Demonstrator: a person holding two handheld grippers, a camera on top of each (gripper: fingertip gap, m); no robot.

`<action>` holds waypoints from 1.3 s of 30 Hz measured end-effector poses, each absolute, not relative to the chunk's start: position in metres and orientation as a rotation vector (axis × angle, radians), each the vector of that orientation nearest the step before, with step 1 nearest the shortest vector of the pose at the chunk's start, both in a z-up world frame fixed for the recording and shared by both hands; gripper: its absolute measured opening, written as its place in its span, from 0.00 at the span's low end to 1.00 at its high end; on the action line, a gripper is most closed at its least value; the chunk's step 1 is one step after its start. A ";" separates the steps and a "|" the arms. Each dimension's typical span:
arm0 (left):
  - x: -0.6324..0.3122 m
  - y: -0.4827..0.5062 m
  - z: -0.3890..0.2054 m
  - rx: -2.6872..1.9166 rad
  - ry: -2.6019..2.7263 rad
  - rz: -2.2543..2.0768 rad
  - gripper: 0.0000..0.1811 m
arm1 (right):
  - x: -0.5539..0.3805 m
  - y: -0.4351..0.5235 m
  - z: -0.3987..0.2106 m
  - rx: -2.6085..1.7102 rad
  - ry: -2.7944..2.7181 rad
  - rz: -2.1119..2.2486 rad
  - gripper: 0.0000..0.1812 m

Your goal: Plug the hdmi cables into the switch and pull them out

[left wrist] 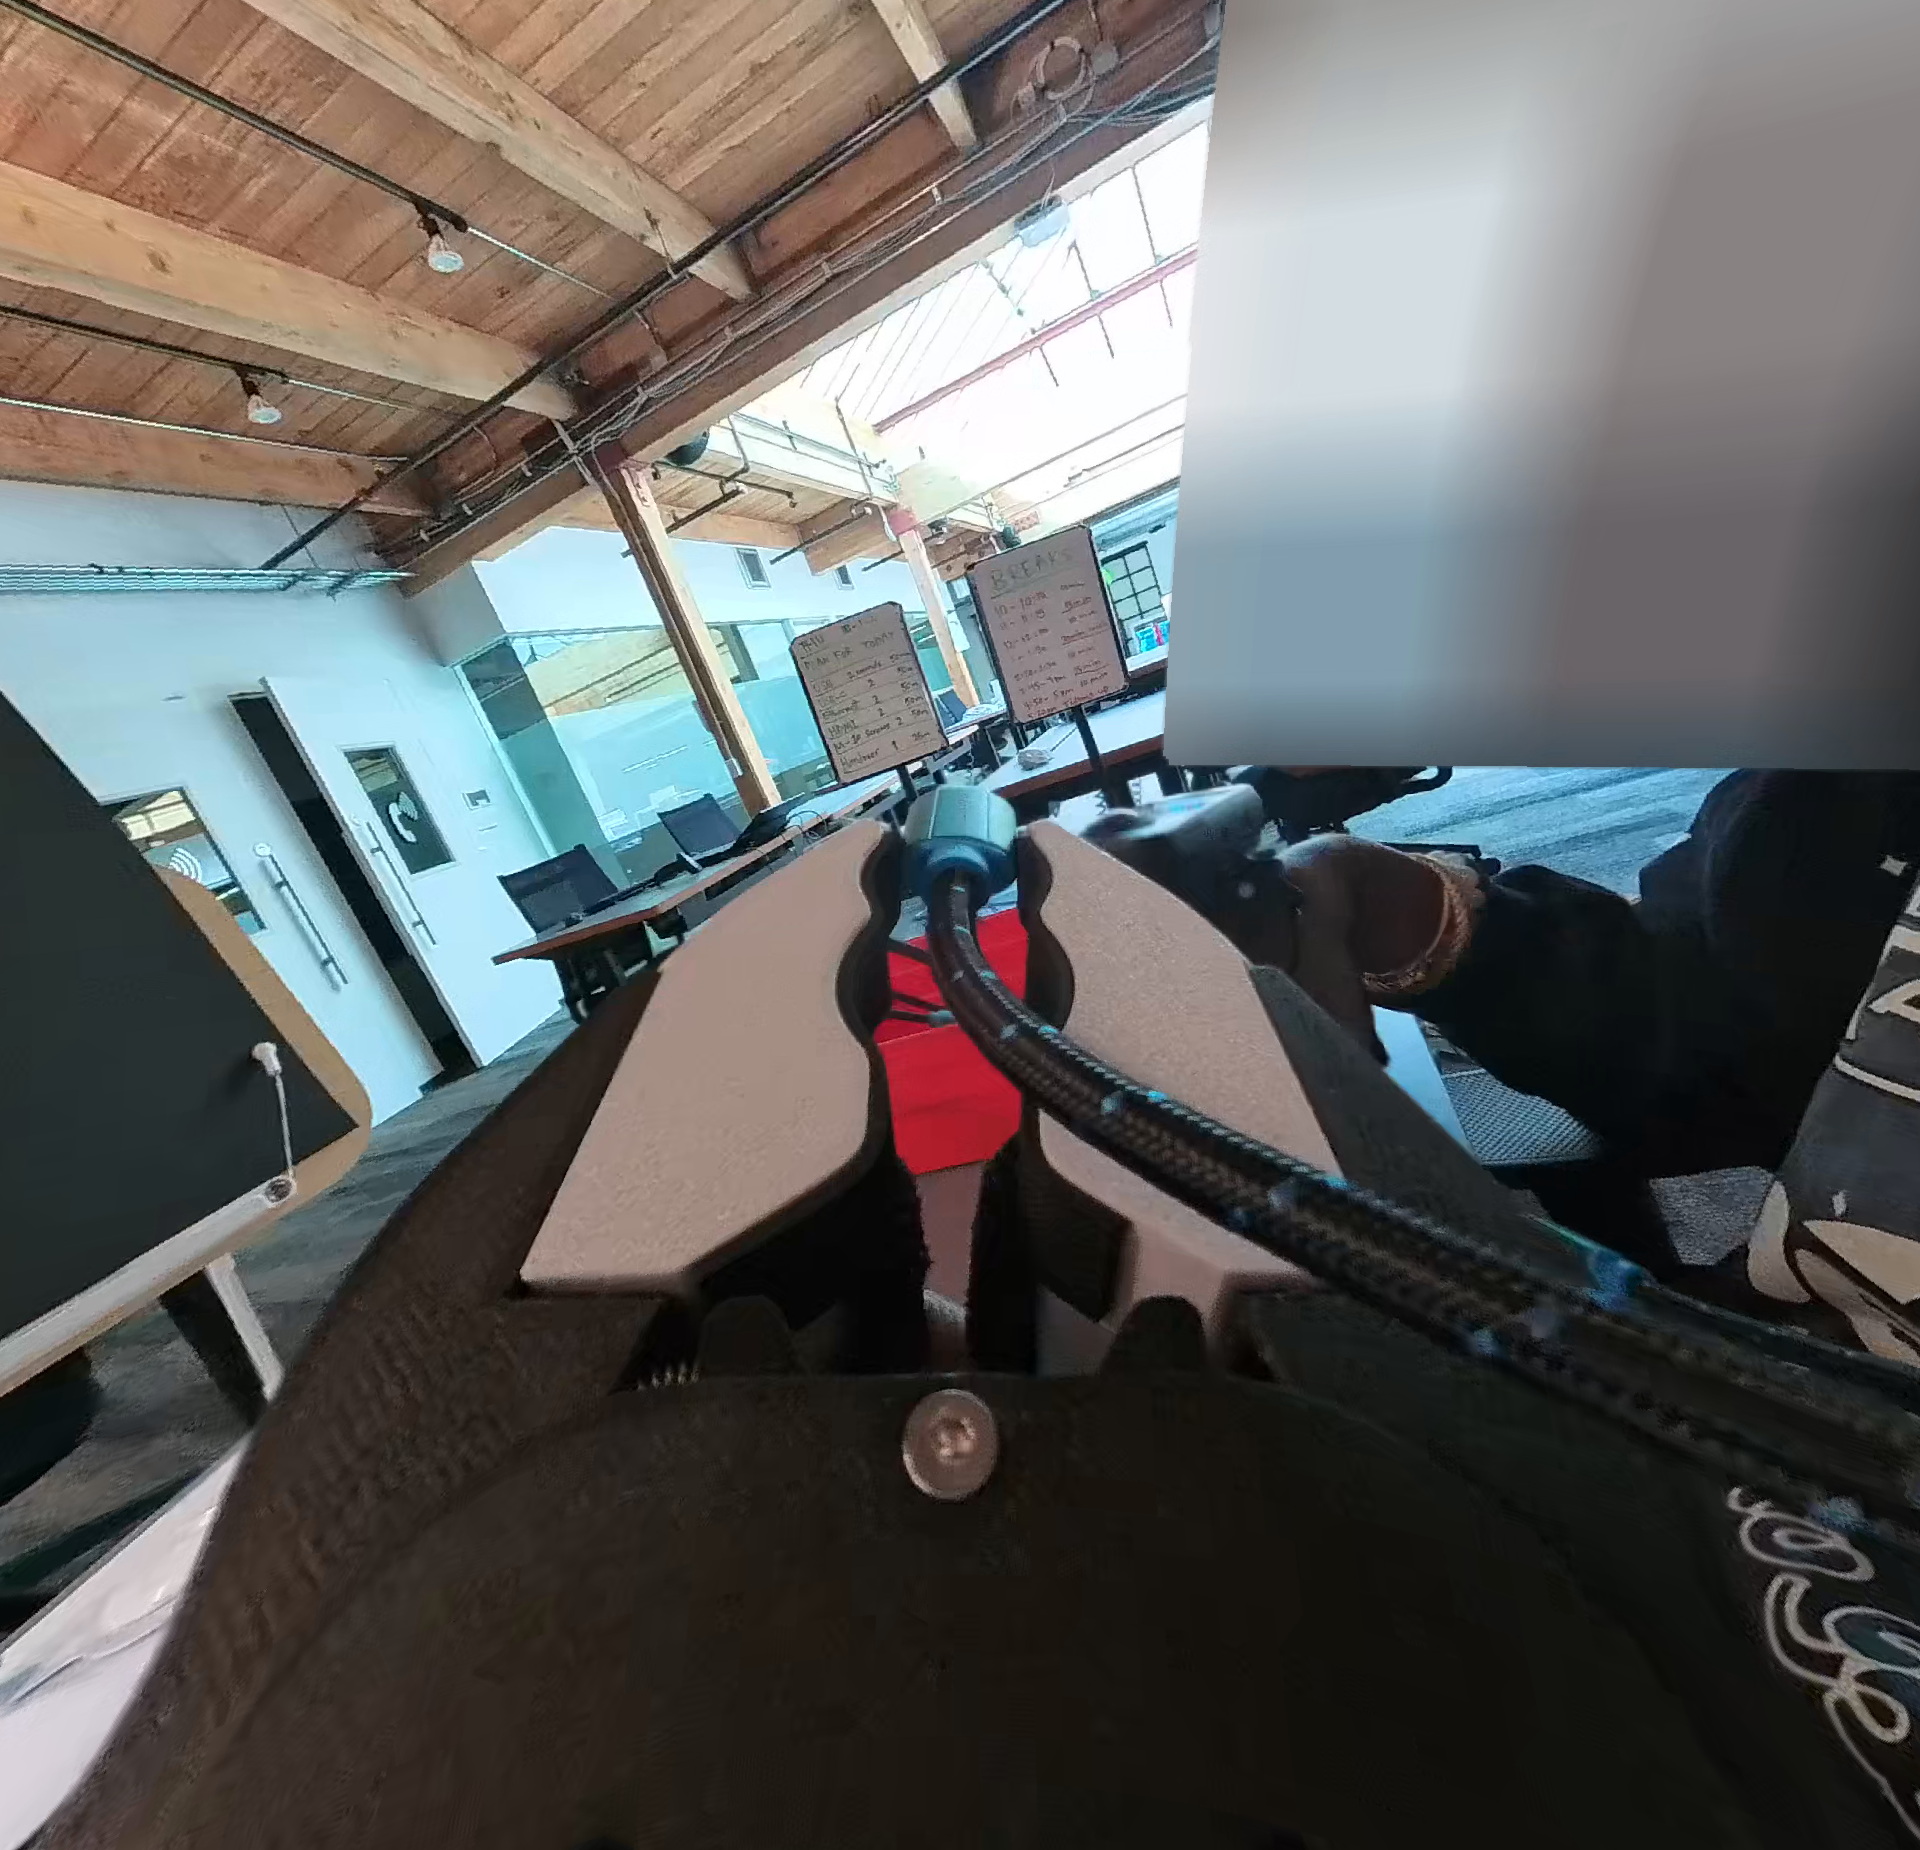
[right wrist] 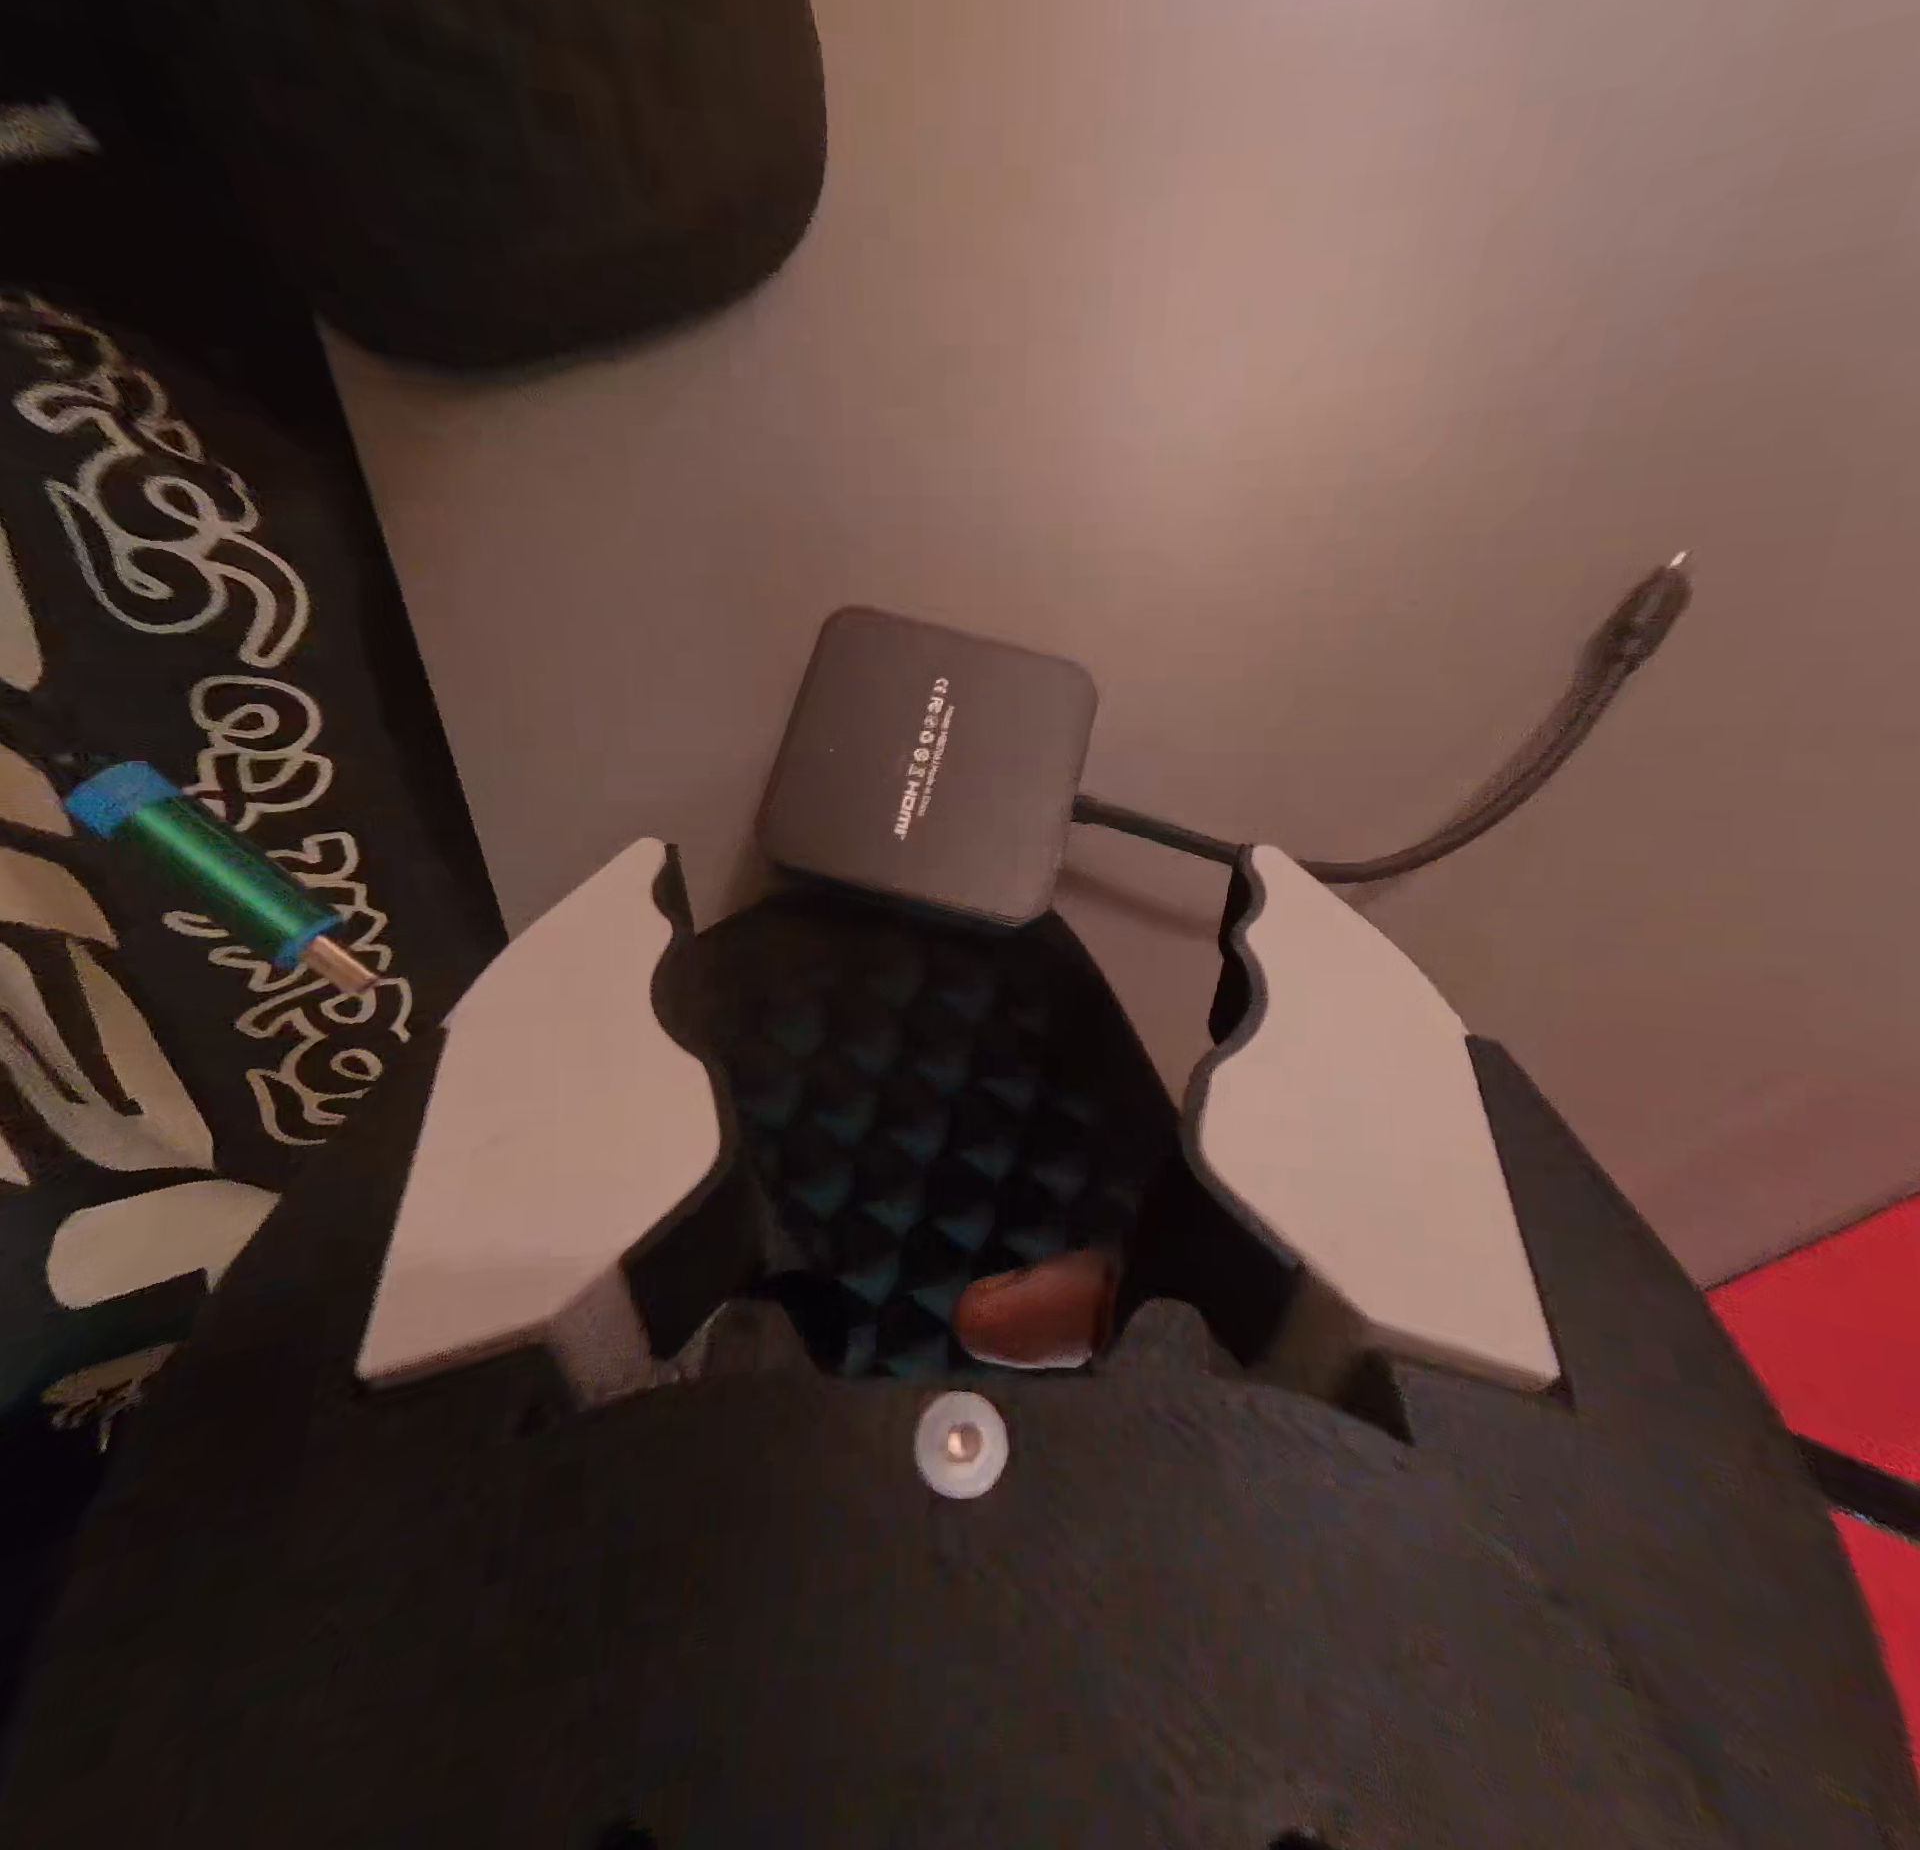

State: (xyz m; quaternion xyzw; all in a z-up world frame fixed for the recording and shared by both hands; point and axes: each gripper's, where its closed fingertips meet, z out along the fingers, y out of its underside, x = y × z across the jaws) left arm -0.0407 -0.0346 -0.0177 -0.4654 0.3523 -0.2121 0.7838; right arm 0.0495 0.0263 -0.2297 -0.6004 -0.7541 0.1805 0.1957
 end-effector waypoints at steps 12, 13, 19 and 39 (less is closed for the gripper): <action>-0.038 -0.033 -0.020 -0.998 0.770 -0.430 0.11 | 0.067 0.014 -0.236 -1.747 -2.203 0.388 0.53; -0.038 -0.032 -0.020 -0.999 0.768 -0.428 0.11 | 0.068 0.015 -0.238 -1.757 -2.205 0.379 0.53; -0.035 -0.033 -0.021 -1.001 0.780 -0.423 0.11 | 0.048 0.017 -0.252 -1.843 -2.137 0.412 0.46; 0.016 -0.059 -0.072 -1.115 0.830 -0.703 0.11 | 0.099 -0.001 -0.171 -1.138 -2.031 0.987 0.41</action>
